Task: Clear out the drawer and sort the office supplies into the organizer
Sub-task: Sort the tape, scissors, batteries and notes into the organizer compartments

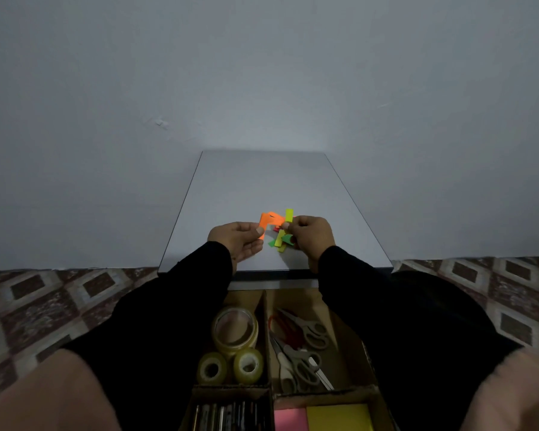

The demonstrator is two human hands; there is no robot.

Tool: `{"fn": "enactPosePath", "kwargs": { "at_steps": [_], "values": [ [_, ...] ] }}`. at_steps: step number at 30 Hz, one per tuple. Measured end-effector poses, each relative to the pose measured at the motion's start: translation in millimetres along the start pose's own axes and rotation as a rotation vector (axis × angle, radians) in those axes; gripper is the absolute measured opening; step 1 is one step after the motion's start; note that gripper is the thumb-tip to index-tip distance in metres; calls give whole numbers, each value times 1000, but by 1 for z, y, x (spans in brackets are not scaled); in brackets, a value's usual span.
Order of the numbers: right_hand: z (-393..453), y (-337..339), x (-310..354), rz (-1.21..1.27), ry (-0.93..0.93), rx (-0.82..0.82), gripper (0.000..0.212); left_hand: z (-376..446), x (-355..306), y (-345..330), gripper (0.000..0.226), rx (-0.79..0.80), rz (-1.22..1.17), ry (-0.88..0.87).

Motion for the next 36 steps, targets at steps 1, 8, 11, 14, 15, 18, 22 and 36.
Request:
{"fn": "enactPosePath", "kwargs": {
  "at_steps": [1, 8, 11, 14, 15, 18, 22, 36],
  "values": [
    [-1, 3, 1, 39, -22, -13, 31, -1, -1, 1, 6, -8, -6, -3],
    [-8, 12, 18, -418, 144, 97, 35, -9, -21, 6, 19, 41, 200, -176],
    [-14, 11, 31, -587, 267, 190, 23, -15, -29, 3, 24, 78, 489, -333],
    [-18, 11, 37, -582, 293, 229, 23, -17, -32, 0, 23, 87, 637, -413],
    [-19, 12, 38, -559, 280, 232, 24, -18, -33, -1, 21, 84, 669, -423],
    [-19, 14, 38, -487, 223, 230, 23, -20, -36, -1, 17, 69, 726, -443],
    [-10, 24, 38, -400, 223, 149, 9, -20, -38, 0, 17, 9, 831, -534],
    [2, 24, 10, -895, 359, 110, 26, 1, -19, 13, 21, -49, 1257, -643]
  ]
}}
Point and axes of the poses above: each hand's wrist, its own z-axis towards the middle knuckle, its own y-axis out of the back of the hand, x = y × z, the point moved 3 cm from there along z, towards the middle knuckle, and after that the axes turned 9 degrees about -x, right-handed, at the moved point
